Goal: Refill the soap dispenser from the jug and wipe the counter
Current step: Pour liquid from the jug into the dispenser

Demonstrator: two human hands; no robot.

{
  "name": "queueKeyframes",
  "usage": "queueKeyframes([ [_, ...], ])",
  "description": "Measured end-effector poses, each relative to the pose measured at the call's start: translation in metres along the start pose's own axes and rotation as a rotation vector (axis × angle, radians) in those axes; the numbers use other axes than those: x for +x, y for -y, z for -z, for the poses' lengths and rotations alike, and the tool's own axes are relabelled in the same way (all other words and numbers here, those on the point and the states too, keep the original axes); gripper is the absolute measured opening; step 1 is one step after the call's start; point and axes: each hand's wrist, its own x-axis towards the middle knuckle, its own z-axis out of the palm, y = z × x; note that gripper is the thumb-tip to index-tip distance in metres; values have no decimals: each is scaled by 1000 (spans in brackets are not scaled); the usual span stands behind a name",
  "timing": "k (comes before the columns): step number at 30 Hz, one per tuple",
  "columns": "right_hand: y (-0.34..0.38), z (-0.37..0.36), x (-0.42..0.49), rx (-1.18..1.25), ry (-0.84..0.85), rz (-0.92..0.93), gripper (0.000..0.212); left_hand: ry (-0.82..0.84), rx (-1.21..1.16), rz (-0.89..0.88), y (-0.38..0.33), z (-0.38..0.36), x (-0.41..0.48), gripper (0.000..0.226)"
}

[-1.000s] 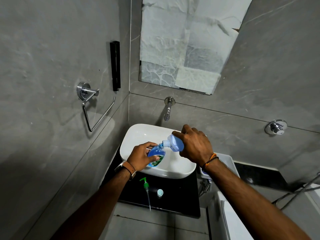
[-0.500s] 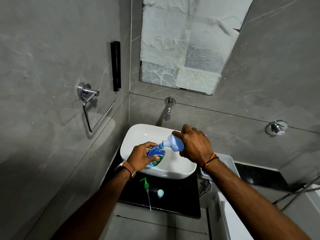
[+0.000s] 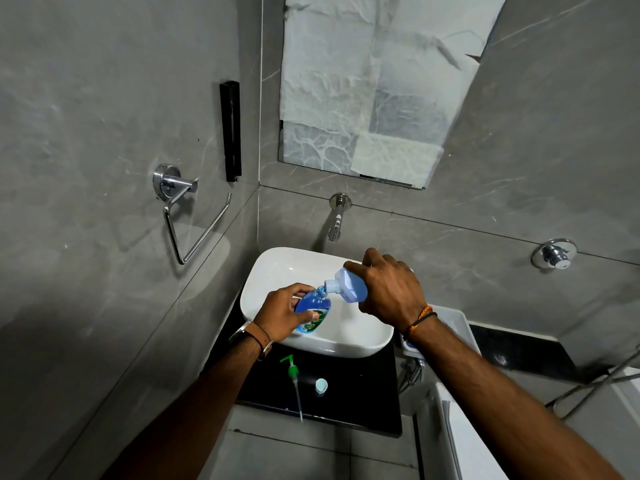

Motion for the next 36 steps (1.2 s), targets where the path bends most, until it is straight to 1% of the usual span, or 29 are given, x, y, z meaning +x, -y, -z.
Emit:
queueKeyframes([
  [7,0,-1,0,-5,1,-2,61,7,6,5,2,0,2,52],
  [14,-1,-2,3,-1,0,-2,64,8,11,-4,2,0,4,51],
  [18,-1,1,4,-4,4,-3,61,5,0,-6,2,1,5,51],
  [28,1,2,5,4,8,-2,66,10,-14,-7,4,0,7,51],
  [36,0,3,5,-1,9,-4,65,6,-8,-13,6,-2,8,51],
])
